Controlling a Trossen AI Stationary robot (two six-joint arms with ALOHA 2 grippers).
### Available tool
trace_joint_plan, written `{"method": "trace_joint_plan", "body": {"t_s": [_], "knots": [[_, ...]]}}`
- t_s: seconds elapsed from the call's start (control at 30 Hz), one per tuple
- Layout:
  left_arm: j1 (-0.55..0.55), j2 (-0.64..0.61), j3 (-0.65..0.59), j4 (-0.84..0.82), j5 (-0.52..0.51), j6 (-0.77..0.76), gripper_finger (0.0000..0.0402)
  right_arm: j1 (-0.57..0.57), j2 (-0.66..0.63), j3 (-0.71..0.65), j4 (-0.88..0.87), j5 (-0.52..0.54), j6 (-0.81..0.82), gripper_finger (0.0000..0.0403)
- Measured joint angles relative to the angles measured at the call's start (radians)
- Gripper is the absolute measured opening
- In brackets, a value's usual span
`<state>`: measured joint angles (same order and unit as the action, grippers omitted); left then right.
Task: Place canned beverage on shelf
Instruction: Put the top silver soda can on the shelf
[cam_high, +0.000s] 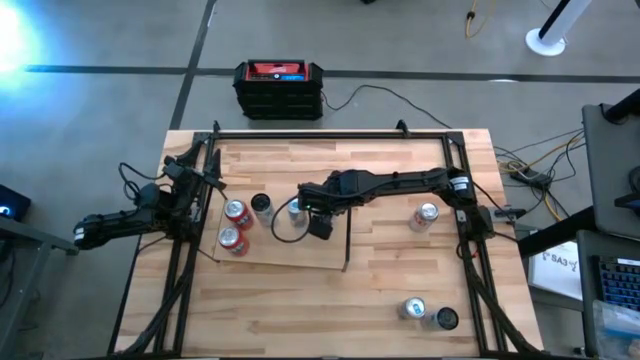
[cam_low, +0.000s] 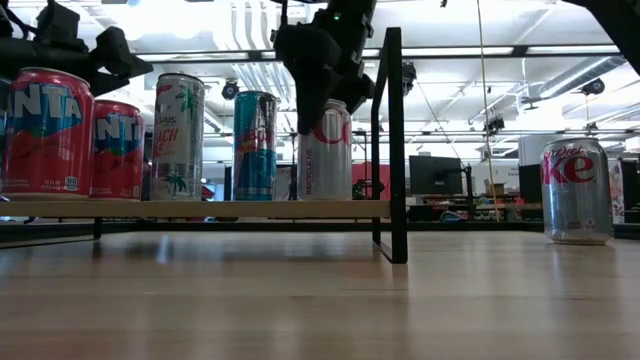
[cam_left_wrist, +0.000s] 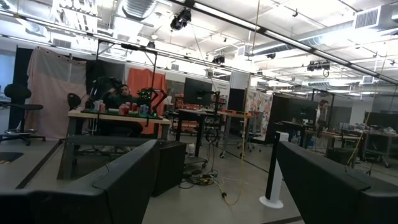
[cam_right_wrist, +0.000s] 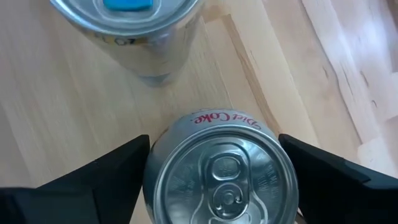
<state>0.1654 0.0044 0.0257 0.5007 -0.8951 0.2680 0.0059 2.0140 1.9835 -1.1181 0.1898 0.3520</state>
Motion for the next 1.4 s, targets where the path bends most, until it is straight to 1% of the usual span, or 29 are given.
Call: {"method": "trace_joint_plan", "body": {"t_s": [0.23,0.57,0.73,0.9,1.0,1.23,1.4], "knots": [[0.000,0.000,0.000,0.000,0.000,0.000,0.0311,0.000,0.000,0.000,0.009,0.023,0.073,0.0338],[0.000,0.000,0.000,0.000,0.000,0.000,0.0311,0.000,0.000,0.000,0.001,0.073,0.329,0.0358],[0.000,0.000,0.000,0.000,0.000,0.000,0.0311,0.000,0.000,0.002,-0.005,0.078,0.419,0.0359],[0.000,0.000,0.000,0.000,0.000,0.000,0.0311,0.000,-0.001,0.003,-0.013,0.079,0.459,0.0359],[0.000,0.000,0.000,0.000,0.000,0.000,0.0311,0.003,-0.001,0.003,-0.027,0.074,0.460,0.0348],[0.000,0.000,0.000,0.000,0.000,0.000,0.0311,0.003,-0.001,0.003,-0.031,0.063,0.462,0.0291],[0.000,0.000,0.000,0.000,0.000,0.000,0.0311,0.003,-0.001,0.003,-0.028,0.065,0.493,0.0286]]}}
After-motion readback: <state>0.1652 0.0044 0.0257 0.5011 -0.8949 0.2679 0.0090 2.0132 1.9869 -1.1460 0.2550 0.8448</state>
